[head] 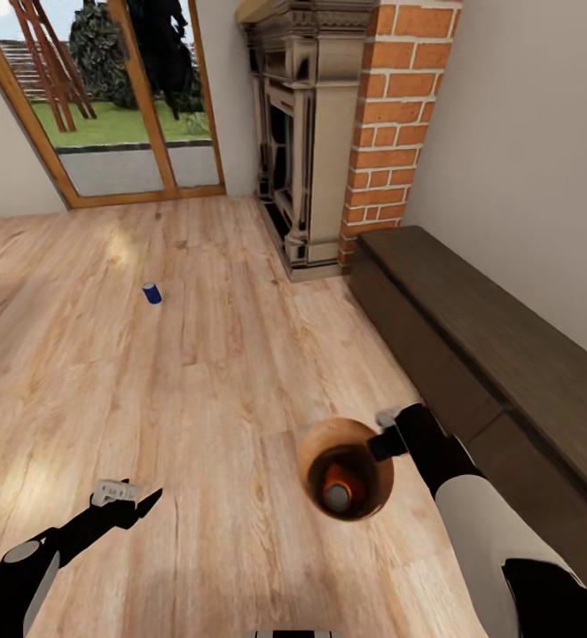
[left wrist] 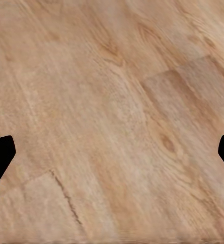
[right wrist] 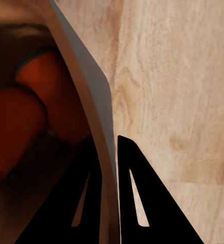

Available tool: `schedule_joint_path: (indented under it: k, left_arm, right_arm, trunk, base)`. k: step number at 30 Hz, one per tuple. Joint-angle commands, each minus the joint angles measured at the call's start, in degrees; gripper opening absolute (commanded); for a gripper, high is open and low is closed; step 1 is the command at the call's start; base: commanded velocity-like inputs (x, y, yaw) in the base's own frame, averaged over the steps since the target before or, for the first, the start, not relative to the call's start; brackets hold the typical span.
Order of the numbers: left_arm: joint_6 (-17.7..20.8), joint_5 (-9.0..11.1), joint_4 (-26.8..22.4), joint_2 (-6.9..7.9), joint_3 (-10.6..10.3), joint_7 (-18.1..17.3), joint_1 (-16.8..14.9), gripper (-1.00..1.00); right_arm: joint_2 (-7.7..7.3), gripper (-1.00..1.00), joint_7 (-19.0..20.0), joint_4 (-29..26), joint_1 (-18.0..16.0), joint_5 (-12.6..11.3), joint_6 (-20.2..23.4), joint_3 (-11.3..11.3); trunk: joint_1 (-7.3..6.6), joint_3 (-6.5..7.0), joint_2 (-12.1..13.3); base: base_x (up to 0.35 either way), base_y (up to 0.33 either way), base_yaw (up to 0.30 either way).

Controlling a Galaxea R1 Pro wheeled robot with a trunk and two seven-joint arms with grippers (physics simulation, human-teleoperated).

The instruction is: Put the three can of soda from the living room inside the tash can in the kitchen.

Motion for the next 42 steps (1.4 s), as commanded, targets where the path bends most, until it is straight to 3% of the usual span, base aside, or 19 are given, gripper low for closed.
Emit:
schedule_joint_path:
  k: [1,7,10,16,22,28,42]
  left_arm:
    - [-0.2,0.0,0.0,0.00,0.0,0.0,0.3,1.00]
    - [-1.4,1.0,-0.1,0.07,0.1,0.0,2.4,1.00]
    - [-1.5,1.1,0.0,0.08,0.1,0.0,2.7,1.00]
    - [-1.5,1.1,0.0,0.08,0.1,0.1,2.8,1.00]
    - [-1.5,1.1,0.0,0.08,0.1,0.0,2.8,1.00]
    - [-1.6,1.1,0.0,0.06,0.1,0.0,2.8,1.00]
    - [-1.7,1.1,0.0,0.08,0.1,0.0,2.9,1.00]
  right_arm:
    - [-0.05,-1.00,0.4,0.0,0.0,-1.8,0.1,0.0]
    - [-0.69,-1.00,0.8,0.0,0.0,-1.4,-4.4,0.1]
    - [-2.06,-1.00,0.9,0.1,0.2,-1.5,-8.0,0.1]
    - [-2.49,-1.00,0.8,0.1,0.3,-1.7,-9.9,0.3]
    - [-2.10,-1.00,0.8,0.1,0.9,-1.8,-9.7,0.3]
    - [-2.01,-1.00,9.4,0.2,1.1,-1.5,-7.2,0.5]
    - [-2.01,-1.00,11.2,0.3,1.1,-1.5,-3.1,0.7]
  trunk:
    - [-0.01,0.01,0.0]
    - [-0.01,0.01,0.0]
    - [-0.01,0.01,0.0]
    - [-0.01,0.01,0.0]
    - [-0.01,0.01,0.0]
    - [-0.01,0.01,0.0]
    - [-0.01,0.01,0.0]
  base:
    - [0.000,0.201,0.000]
    - [0.013,0.094,0.000]
    - [0.169,0.014,0.000]
    - [0.293,0.003,0.000]
    - [0.326,0.000,0.000]
    - [0.329,0.000,0.000]
    - [0.305,0.101,0.000]
